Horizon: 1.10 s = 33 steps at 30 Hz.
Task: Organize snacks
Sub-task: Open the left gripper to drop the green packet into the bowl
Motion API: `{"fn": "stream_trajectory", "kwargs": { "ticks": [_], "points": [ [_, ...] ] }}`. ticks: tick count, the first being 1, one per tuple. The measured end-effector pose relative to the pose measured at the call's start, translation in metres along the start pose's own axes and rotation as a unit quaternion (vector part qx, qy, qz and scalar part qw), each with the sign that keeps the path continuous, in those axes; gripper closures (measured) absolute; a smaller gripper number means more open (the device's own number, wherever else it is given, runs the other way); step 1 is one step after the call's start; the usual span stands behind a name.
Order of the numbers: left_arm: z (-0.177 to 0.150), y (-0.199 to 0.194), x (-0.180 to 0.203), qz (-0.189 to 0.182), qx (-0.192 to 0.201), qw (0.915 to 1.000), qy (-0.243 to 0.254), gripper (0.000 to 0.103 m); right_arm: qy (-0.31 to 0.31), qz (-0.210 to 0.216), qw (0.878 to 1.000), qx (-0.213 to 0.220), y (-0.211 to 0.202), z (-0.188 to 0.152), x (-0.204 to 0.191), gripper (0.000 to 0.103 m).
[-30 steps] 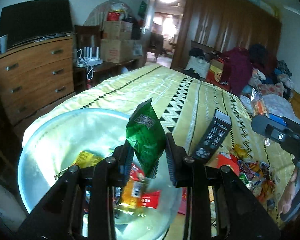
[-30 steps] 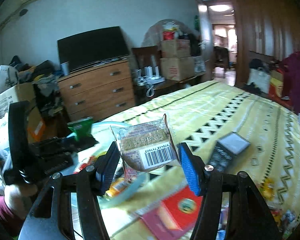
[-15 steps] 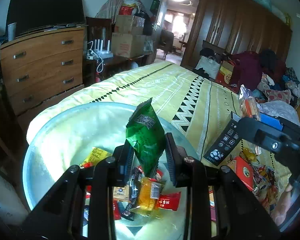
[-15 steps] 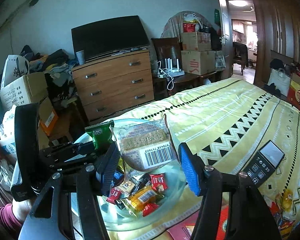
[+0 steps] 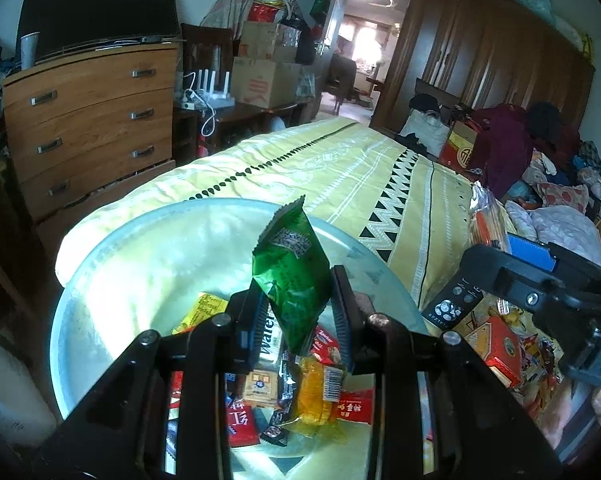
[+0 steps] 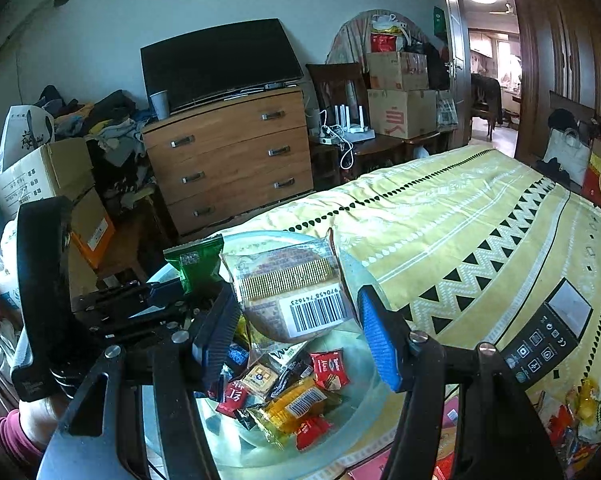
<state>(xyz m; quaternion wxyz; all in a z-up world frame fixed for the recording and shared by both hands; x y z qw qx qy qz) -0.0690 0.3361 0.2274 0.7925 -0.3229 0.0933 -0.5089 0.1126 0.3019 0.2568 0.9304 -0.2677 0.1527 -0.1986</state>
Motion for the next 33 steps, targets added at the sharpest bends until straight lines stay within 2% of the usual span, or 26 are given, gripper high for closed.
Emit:
{"fn": "stream_trajectory", "kwargs": {
  "ticks": [11, 33],
  "points": [
    [-0.002, 0.012, 0.0, 0.012, -0.017, 0.9998, 0.0, 0.073, 0.015, 0.011, 1.0, -0.01, 0.021, -0.006, 0.012, 0.039],
    [-0.019, 0.048, -0.005, 0.043, -0.085, 0.9955, 0.003, 0.072, 0.046, 0.035, 0.998, -0.038, 0.058, -0.026, 0.037, 0.039]
  ]
}}
Point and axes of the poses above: each gripper's, at about its wrist camera, not at the fingertips, and y roughly the way its jaws point, x to its right, z to its top, the point moved 1 cm from there along y, roughly the way its jaws point, and after that the axes turned 4 degrees about z, right-handed, at the moved point
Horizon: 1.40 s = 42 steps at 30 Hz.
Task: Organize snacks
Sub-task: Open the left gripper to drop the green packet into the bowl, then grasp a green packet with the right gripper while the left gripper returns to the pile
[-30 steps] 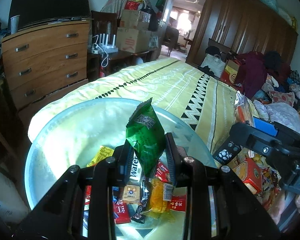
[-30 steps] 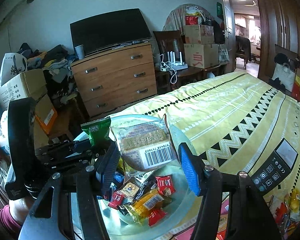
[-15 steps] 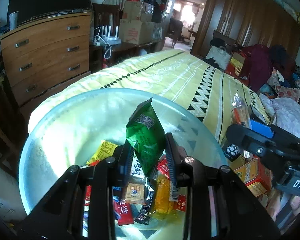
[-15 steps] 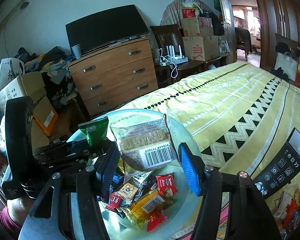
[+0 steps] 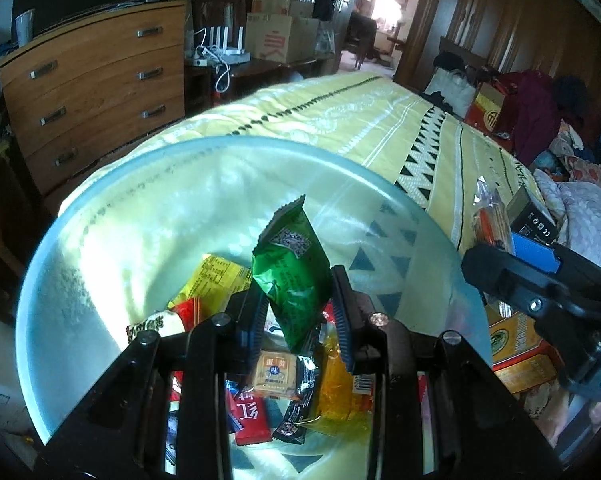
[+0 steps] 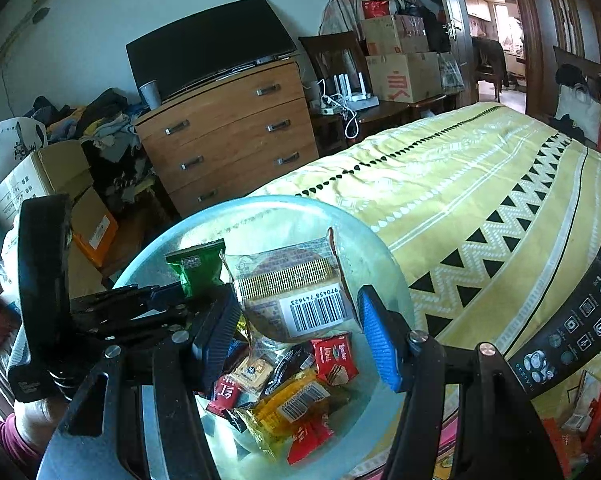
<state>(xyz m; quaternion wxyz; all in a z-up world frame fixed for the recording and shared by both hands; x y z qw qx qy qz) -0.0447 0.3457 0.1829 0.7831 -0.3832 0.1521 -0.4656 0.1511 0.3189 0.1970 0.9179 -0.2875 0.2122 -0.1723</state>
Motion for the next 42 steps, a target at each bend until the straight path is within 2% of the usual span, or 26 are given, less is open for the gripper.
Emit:
{"fn": "stream_trajectory", "kwargs": {
  "ticks": [7, 8, 11, 12, 16, 19, 23, 26, 28, 31, 32, 35, 38, 40, 42],
  "points": [
    [-0.001, 0.003, -0.004, 0.011, -0.006, 0.9999, -0.009, 0.071, 0.006, 0.008, 1.0, 0.0, 0.002, -0.006, 0.002, 0.026],
    [-0.002, 0.003, -0.004, 0.015, -0.005, 0.9998, -0.011, 0.065, 0.006, 0.008, 1.0, 0.002, 0.001, -0.005, 0.001, 0.025],
    [-0.001, 0.001, -0.007, 0.026, 0.002, 0.9995, -0.016, 0.037, 0.003, 0.009, 1.0, 0.006, -0.004, -0.004, -0.002, 0.025],
    [0.0, 0.0, -0.008, 0.03, 0.005, 0.9994, -0.019, 0.031, 0.003, 0.008, 1.0, 0.008, -0.006, -0.004, -0.002, 0.025],
    [0.001, -0.009, -0.013, 0.053, 0.024, 0.9981, -0.021, 0.029, 0.006, 0.006, 1.0, 0.017, -0.019, -0.006, -0.003, 0.022],
    [0.003, -0.02, -0.015, 0.05, 0.04, 0.9975, -0.03, 0.029, 0.005, 0.002, 0.999, 0.036, -0.044, -0.009, -0.007, 0.021],
    [0.002, -0.049, 0.0, 0.038, 0.073, 0.9963, -0.026, 0.029, 0.002, -0.02, 0.996, 0.083, -0.102, -0.029, -0.015, 0.018],
    [-0.003, -0.076, 0.028, 0.011, 0.103, 0.9946, -0.005, 0.025, 0.022, -0.048, 0.992, 0.112, -0.154, -0.069, -0.013, 0.013],
    [-0.011, -0.098, 0.061, -0.023, 0.122, 0.9918, 0.027, 0.023, 0.044, -0.076, 0.989, 0.116, -0.188, -0.107, -0.006, 0.013],
    [-0.03, -0.132, 0.122, -0.097, 0.143, 0.9805, 0.093, 0.021, 0.101, -0.128, 0.982, 0.097, -0.232, -0.179, 0.015, 0.013],
    [-0.041, -0.145, 0.148, -0.13, 0.148, 0.9726, 0.123, 0.019, 0.125, -0.144, 0.978, 0.086, -0.246, -0.205, 0.024, 0.013],
    [-0.076, -0.159, 0.213, -0.197, 0.145, 0.9477, 0.205, 0.014, 0.191, -0.182, 0.963, 0.053, -0.278, -0.272, 0.051, 0.013],
    [-0.106, -0.136, 0.269, -0.236, 0.096, 0.9274, 0.274, 0.014, 0.267, -0.201, 0.941, 0.044, -0.313, -0.331, 0.079, 0.013],
    [-0.123, -0.101, 0.298, -0.253, 0.045, 0.9182, 0.301, 0.014, 0.299, -0.208, 0.93, 0.05, -0.333, -0.357, 0.091, 0.013],
    [-0.138, -0.054, 0.324, -0.25, -0.017, 0.9121, 0.324, 0.014, 0.316, -0.214, 0.923, 0.057, -0.345, -0.374, 0.102, 0.013]
  ]
}}
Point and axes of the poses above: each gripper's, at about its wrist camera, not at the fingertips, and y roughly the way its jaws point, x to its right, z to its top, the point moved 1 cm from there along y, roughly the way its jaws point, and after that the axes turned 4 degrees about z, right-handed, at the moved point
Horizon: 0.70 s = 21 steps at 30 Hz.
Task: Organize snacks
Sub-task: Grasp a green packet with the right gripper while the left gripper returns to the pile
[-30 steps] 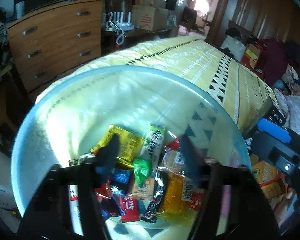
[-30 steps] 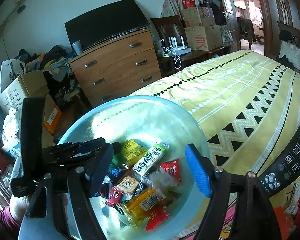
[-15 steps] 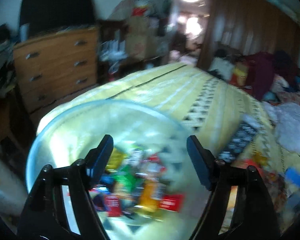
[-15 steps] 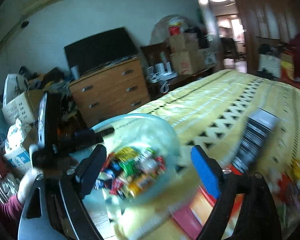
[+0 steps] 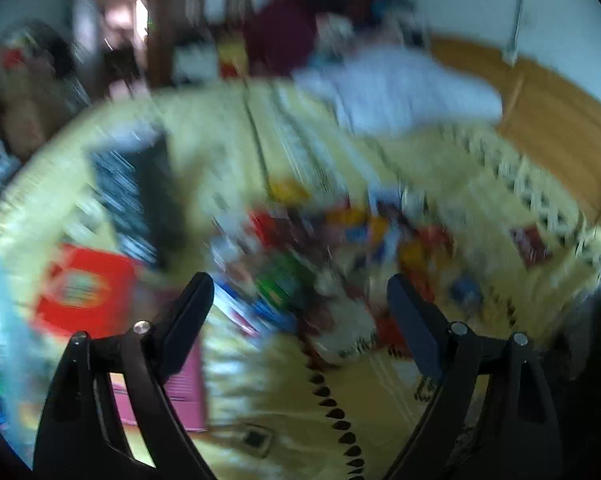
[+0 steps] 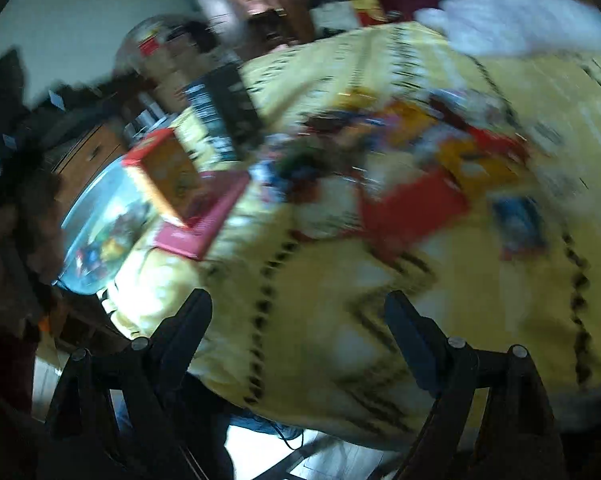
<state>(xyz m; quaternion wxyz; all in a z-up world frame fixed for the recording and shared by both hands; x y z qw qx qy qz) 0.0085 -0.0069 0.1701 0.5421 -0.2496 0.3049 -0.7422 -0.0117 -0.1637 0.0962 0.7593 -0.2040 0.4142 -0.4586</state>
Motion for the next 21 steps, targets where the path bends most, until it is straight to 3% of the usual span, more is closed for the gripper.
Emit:
{"fn": "stream_trajectory", "kwargs": {
  "ticks": [2, 5, 8, 11, 16, 17, 21],
  "points": [
    [-0.005, 0.051, -0.001, -0.002, -0.056, 0.9984, -0.004, 0.016, 0.018, 0.004, 1.0, 0.007, -0.002, -0.003, 0.018, 0.013],
    [-0.008, 0.098, 0.002, -0.019, -0.088, 0.9959, -0.002, 0.017, 0.031, 0.011, 0.999, 0.013, 0.001, -0.002, 0.035, 0.013],
    [-0.016, 0.133, 0.01, 0.015, -0.105, 0.9941, 0.022, 0.017, 0.044, 0.016, 0.999, 0.014, 0.006, 0.0, 0.045, 0.013],
    [-0.015, 0.149, 0.002, 0.044, -0.099, 0.9941, 0.008, 0.017, 0.054, 0.018, 0.998, 0.014, 0.009, -0.001, 0.057, 0.013],
    [-0.011, 0.148, -0.001, 0.034, -0.09, 0.9953, -0.013, 0.068, 0.064, 0.014, 0.998, 0.013, 0.013, -0.002, 0.072, 0.013],
    [-0.012, 0.14, 0.002, 0.03, -0.084, 0.996, -0.007, 0.085, 0.063, 0.014, 0.998, 0.012, 0.013, -0.002, 0.072, 0.013],
    [-0.027, 0.104, 0.008, 0.026, -0.067, 0.9973, 0.015, 0.098, 0.059, 0.018, 0.998, 0.015, 0.012, 0.0, 0.068, 0.013]
  ]
}}
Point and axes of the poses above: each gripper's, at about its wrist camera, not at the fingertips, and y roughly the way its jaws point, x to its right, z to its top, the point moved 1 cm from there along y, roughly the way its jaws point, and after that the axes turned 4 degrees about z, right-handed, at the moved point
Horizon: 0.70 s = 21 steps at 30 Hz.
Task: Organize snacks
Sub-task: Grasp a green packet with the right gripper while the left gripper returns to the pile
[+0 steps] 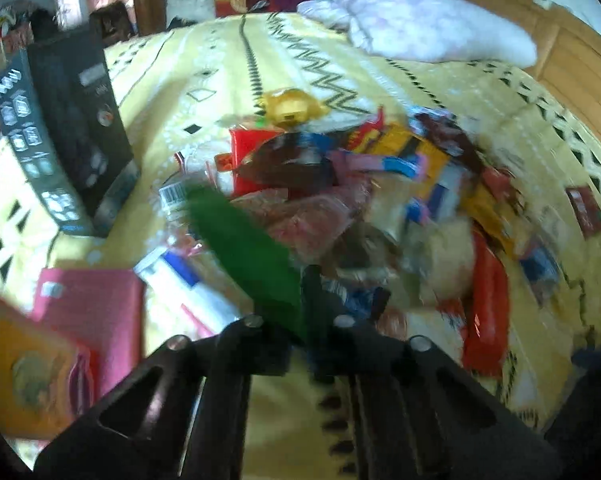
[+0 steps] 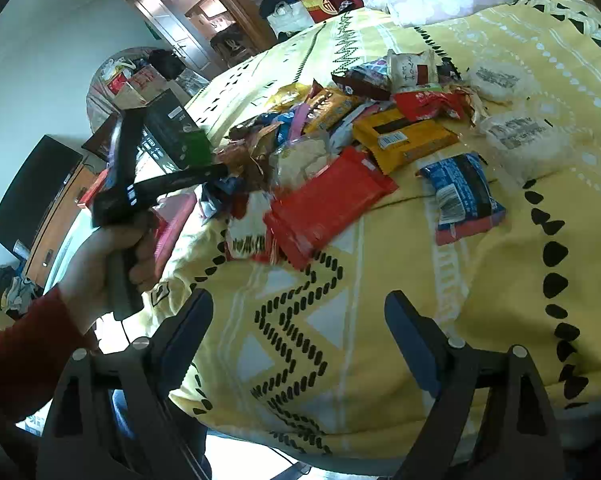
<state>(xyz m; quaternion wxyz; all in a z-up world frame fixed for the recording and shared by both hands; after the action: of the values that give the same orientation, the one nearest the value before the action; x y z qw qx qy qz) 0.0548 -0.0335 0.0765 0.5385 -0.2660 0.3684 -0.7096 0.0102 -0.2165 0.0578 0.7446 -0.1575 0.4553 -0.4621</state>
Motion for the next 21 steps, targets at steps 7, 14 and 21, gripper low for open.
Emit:
{"fn": "stream_trajectory", "kwargs": {
  "ticks": [7, 14, 21],
  "points": [
    [-0.061, -0.025, -0.018, -0.087, -0.042, 0.9944, -0.042, 0.099, -0.006, 0.012, 1.0, -0.004, 0.002, -0.007, -0.015, 0.013],
    [-0.114, -0.022, -0.039, -0.097, -0.078, 0.9861, -0.111, 0.087, -0.025, 0.021, 0.999, -0.02, 0.01, -0.013, -0.032, 0.013],
    [-0.125, -0.063, -0.047, -0.091, -0.038, 0.9878, -0.12, 0.063, -0.097, 0.068, 0.991, -0.057, 0.057, 0.008, -0.073, 0.013]
  ]
}}
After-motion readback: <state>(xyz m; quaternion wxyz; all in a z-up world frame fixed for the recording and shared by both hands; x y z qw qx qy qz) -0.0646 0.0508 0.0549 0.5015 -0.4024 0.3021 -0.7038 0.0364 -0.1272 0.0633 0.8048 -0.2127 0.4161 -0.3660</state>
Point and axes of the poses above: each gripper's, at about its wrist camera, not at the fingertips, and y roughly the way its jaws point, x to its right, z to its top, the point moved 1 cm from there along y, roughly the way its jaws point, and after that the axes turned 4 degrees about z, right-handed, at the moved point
